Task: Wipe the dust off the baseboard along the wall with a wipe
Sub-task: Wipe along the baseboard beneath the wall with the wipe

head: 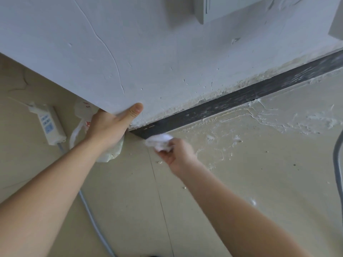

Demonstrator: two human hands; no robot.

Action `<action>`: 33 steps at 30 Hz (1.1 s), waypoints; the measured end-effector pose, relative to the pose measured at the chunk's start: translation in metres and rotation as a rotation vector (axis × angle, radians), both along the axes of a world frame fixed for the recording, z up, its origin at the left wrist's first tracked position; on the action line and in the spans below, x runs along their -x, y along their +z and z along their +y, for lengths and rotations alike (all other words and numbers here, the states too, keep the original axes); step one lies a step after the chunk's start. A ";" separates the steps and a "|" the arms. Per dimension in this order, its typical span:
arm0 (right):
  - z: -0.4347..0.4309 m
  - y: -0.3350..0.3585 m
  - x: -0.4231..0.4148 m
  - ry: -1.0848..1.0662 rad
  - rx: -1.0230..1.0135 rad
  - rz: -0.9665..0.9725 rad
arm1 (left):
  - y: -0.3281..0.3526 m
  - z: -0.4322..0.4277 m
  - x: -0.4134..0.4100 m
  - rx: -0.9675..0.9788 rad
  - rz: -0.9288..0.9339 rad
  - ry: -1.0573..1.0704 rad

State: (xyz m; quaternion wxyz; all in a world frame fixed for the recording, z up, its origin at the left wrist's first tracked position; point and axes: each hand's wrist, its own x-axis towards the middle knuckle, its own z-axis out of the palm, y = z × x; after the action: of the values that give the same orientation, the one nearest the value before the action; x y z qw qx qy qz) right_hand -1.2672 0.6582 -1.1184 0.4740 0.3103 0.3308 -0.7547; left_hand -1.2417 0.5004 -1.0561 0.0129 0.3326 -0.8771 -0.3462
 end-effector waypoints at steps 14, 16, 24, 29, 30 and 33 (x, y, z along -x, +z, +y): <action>0.056 0.002 0.076 -0.279 -0.121 -0.003 | -0.002 0.015 -0.002 0.119 -0.026 0.120; 0.072 -0.003 0.074 -0.366 -0.206 0.031 | -0.006 0.021 -0.007 0.122 -0.025 0.105; 0.028 -0.006 0.031 0.104 -0.168 0.048 | -0.039 0.064 0.004 -0.375 0.021 0.485; 0.009 -0.017 0.053 0.068 -0.158 0.023 | -0.042 0.063 0.035 -0.681 0.094 0.829; 0.012 -0.027 0.061 0.027 -0.204 0.021 | -0.043 0.064 0.036 -0.694 0.087 0.828; 0.041 -0.043 0.087 -0.055 -0.298 0.035 | -0.050 0.066 0.033 -0.670 0.083 0.825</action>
State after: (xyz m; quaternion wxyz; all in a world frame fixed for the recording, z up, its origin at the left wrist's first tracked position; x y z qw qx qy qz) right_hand -1.3539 0.6990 -1.1612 0.3962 0.3732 0.4388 -0.7150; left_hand -1.2752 0.5667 -1.1060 0.0755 0.6218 -0.5135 -0.5864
